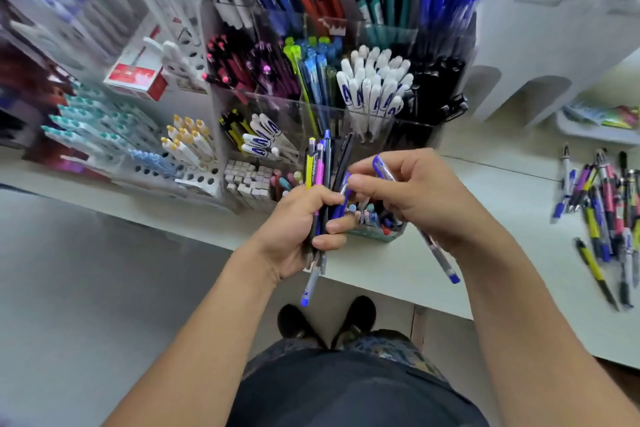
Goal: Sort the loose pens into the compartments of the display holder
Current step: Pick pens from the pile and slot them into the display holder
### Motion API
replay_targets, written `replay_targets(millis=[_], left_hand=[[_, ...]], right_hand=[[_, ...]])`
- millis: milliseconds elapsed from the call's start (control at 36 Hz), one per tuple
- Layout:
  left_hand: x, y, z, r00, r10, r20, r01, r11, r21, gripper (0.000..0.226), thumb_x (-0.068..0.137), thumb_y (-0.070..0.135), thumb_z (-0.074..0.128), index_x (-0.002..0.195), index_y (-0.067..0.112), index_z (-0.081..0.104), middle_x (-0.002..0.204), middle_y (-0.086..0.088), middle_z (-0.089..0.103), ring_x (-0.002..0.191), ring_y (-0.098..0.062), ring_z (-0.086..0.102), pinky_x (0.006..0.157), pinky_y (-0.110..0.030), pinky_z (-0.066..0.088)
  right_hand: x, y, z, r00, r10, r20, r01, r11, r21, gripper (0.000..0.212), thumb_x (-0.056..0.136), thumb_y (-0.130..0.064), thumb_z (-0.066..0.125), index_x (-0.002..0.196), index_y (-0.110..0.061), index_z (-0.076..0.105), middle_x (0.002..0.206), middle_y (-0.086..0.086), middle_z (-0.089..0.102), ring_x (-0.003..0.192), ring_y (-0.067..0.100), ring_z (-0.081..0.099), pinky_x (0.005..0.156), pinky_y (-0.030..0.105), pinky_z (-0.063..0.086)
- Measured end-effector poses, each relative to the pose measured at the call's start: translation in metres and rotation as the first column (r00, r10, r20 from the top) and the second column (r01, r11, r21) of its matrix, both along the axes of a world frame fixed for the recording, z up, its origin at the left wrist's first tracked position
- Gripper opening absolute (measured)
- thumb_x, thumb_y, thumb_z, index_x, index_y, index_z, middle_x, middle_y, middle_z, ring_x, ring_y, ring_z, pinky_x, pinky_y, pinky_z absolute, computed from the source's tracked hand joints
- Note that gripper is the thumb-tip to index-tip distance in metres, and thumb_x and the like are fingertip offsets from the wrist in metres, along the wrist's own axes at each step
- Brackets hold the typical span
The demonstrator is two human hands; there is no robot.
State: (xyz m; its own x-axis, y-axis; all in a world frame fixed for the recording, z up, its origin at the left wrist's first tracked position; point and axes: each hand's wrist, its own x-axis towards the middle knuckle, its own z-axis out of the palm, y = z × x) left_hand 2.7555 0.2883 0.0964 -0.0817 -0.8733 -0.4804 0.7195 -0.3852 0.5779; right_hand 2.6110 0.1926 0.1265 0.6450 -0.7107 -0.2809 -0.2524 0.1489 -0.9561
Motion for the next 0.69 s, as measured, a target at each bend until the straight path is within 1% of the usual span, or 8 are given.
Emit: replay_targets(millis=[139,222,278,333,389,472,583,694], left_hand=[[-0.01,-0.007,0.007,0.953,0.065,0.296,-0.077,0.997,0.029,0.013,0.101,-0.003,0.042,0.099,0.005,0.053,0.076,-0.008,0.047,0.052,-0.013,0.045,0.038,-0.019,0.03],[-0.017,-0.009,0.006,0.903,0.105,0.416,-0.109,0.994,-0.012,0.008,0.102,0.002,0.048,0.102,0.001,0.057,0.077,-0.011,0.054,0.054,-0.016,0.054,0.043,-0.022,0.042],[-0.02,-0.01,0.002,0.843,0.097,0.529,-0.092,0.995,-0.037,0.013,0.103,0.006,0.051,0.102,0.005,0.064,0.078,-0.01,0.065,0.056,-0.015,0.061,0.048,-0.024,0.049],[-0.017,-0.008,-0.003,0.755,0.061,0.653,-0.032,0.998,-0.056,0.016,0.104,0.008,0.051,0.102,0.007,0.067,0.079,-0.009,0.072,0.06,-0.016,0.065,0.053,-0.025,0.053],[-0.013,-0.008,-0.005,0.668,0.026,0.744,0.021,0.998,-0.054,0.016,0.105,0.011,0.052,0.099,0.008,0.067,0.083,-0.011,0.074,0.062,-0.016,0.067,0.054,-0.027,0.052],[-0.014,-0.01,-0.001,0.768,0.019,0.64,0.0,1.0,-0.03,0.019,0.106,0.015,0.049,0.096,0.007,0.063,0.085,-0.009,0.074,0.065,-0.017,0.067,0.051,-0.026,0.053],[-0.016,-0.017,0.003,0.823,-0.014,0.567,0.011,1.0,0.009,0.018,0.105,0.016,0.052,0.094,0.007,0.062,0.098,-0.016,0.073,0.087,-0.027,0.076,0.059,-0.031,0.061],[-0.008,-0.024,-0.001,0.806,-0.012,0.592,0.004,1.0,0.015,0.015,0.104,0.015,0.054,0.093,0.008,0.061,0.089,-0.014,0.067,0.069,-0.017,0.071,0.053,-0.026,0.055]], right_hand=[[0.007,-0.007,-0.019,0.998,-0.069,-0.011,0.067,0.992,-0.103,0.008,0.083,-0.007,0.083,0.086,-0.006,0.076,0.07,0.005,0.069,0.061,0.007,0.062,0.062,0.022,0.053],[0.009,-0.01,-0.022,0.999,-0.038,0.038,0.04,0.997,-0.066,0.009,0.089,-0.007,0.075,0.081,-0.007,0.072,0.07,0.015,0.068,0.059,0.021,0.064,0.061,0.039,0.054],[0.006,-0.01,-0.022,0.996,-0.072,0.057,0.074,0.996,-0.047,0.015,0.095,-0.011,0.067,0.08,-0.012,0.064,0.066,0.01,0.065,0.051,0.02,0.058,0.053,0.033,0.049],[0.001,-0.01,-0.02,0.977,-0.213,0.028,0.214,0.975,-0.064,0.021,0.102,-0.019,0.058,0.081,-0.02,0.055,0.058,-0.007,0.052,0.045,0.008,0.043,0.045,0.023,0.036],[-0.004,-0.013,-0.019,0.908,-0.414,0.06,0.417,0.907,-0.063,0.026,0.104,-0.034,0.05,0.081,-0.024,0.048,0.059,-0.011,0.042,0.048,0.008,0.035,0.048,0.028,0.032],[-0.001,-0.016,-0.015,0.767,-0.627,0.134,0.641,0.744,-0.19,0.031,0.104,-0.044,0.044,0.08,-0.025,0.042,0.064,-0.01,0.043,0.057,0.014,0.04,0.056,0.039,0.04],[0.013,-0.009,-0.01,0.585,-0.761,0.279,0.809,0.525,-0.264,0.028,0.107,-0.03,0.051,0.081,-0.024,0.041,0.057,-0.017,0.046,0.054,0.005,0.042,0.058,0.023,0.04],[0.021,0.003,-0.008,0.615,-0.719,0.324,0.787,0.535,-0.307,0.024,0.102,-0.025,0.062,0.085,-0.024,0.045,0.059,-0.017,0.048,0.05,0.006,0.048,0.055,0.029,0.045]])
